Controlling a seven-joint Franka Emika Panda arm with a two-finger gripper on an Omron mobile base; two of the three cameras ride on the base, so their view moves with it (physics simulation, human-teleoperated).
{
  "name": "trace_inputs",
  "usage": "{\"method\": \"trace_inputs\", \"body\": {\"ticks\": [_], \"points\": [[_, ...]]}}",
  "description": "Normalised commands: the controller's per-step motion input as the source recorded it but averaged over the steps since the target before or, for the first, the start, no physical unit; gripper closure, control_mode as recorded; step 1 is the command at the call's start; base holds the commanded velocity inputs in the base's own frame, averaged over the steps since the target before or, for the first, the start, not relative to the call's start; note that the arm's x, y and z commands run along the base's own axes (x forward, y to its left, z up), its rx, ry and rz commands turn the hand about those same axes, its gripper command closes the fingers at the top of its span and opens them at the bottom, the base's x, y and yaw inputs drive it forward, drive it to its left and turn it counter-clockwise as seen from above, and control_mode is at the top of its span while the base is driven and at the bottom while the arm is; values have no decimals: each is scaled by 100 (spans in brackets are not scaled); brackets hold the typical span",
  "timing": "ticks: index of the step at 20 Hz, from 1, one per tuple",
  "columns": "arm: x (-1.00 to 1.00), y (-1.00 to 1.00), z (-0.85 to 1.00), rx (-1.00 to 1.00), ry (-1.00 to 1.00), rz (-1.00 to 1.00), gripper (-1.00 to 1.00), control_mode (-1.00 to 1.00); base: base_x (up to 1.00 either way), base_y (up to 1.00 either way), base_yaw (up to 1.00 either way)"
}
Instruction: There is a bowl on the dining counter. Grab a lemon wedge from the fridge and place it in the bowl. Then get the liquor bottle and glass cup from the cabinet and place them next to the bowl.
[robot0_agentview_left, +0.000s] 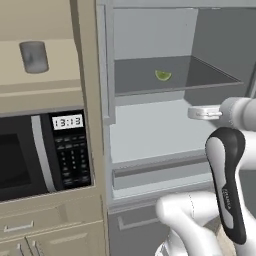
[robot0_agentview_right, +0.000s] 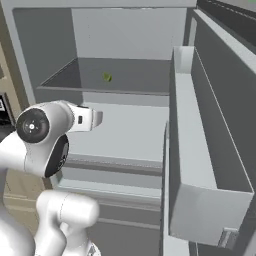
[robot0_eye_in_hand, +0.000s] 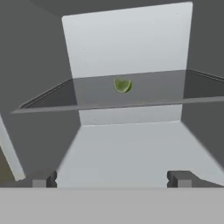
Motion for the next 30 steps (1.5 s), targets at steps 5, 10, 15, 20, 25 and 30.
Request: {"method": "trace_inputs", "body": {"ticks": [5,10,15,20,25,30], "points": [[0,0,0,0,0,0,-100,100,65,-14,-8],[0,0,0,0,0,0,-100,100,74,-1,-14],[23,0,2,0,3,0,-100,-100,31,2,-1],[65,-6,31,0,7,0,-100,-100,0,0,0],[59,-8,9,0,8,1,-100,-100,0,0,0],[20,-5,12,-2,0,5,-100,-100,0,0,0]]}}
